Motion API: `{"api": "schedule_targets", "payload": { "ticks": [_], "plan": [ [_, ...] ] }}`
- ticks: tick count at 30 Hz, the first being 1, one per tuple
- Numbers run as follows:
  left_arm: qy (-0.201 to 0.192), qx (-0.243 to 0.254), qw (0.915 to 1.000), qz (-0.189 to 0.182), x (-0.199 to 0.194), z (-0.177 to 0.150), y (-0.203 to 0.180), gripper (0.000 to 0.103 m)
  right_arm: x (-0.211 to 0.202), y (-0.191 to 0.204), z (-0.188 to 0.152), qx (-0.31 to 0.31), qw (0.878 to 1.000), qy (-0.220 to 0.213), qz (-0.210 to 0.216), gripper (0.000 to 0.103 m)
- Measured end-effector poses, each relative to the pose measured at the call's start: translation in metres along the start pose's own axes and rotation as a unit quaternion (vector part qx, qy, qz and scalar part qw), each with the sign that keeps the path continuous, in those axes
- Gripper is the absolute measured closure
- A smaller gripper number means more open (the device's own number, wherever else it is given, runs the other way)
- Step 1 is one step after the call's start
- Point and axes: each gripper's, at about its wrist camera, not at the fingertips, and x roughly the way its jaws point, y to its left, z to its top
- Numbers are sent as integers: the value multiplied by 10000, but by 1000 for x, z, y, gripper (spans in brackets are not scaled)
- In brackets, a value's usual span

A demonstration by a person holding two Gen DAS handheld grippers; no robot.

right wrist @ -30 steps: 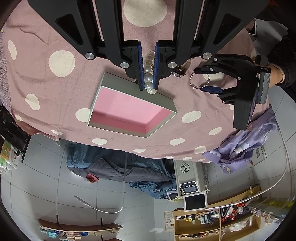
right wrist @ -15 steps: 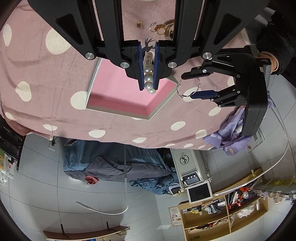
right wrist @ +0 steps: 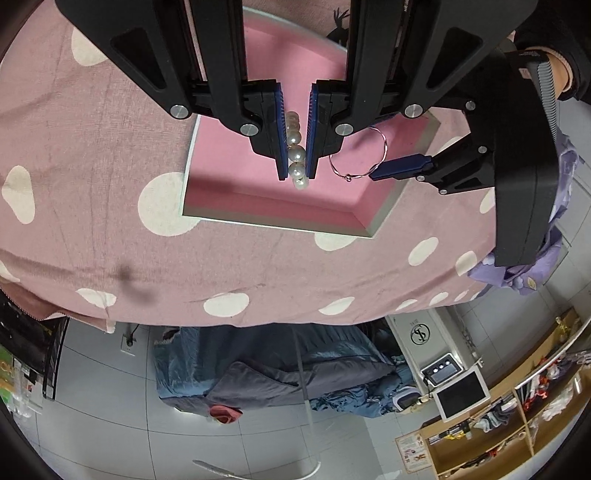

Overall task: Organize jewelry
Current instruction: 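Carry the bangle and pearl bracelet into the pink-lined box and open both tools, then move the left tool back to the watch with the cream strap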

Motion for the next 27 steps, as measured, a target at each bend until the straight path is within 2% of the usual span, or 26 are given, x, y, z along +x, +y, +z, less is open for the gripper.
{"api": "schedule_targets", "payload": {
  "ticks": [6,12,14,17,19,24,26,27],
  "plan": [
    [90,-94,9999,-17,14,1,1,53,19,-3,-7,-168,9990,159,-386,94],
    [73,-29,9999,90,14,2,2,51,20,1,-14,-459,9968,83,-656,92],
    [38,29,9997,235,11,3,0,40,18,0,-15,-462,9966,48,-687,80],
    [-74,195,9989,426,3,4,-3,27,10,-1,-14,-408,9966,-113,-713,67],
    [-118,405,9972,619,-3,4,-7,25,2,-1,-14,-382,9962,-257,-744,62],
    [-392,1030,9856,1284,-27,-3,-23,21,-30,-3,-13,-339,9920,-770,-945,36],
    [-621,1093,9820,1407,-42,-9,-26,19,-45,-8,-15,-229,9899,-951,-1031,23],
    [-748,1053,9812,1435,-50,-13,-25,13,-52,-10,-16,-173,9891,-1020,-1046,21]
  ]
}}
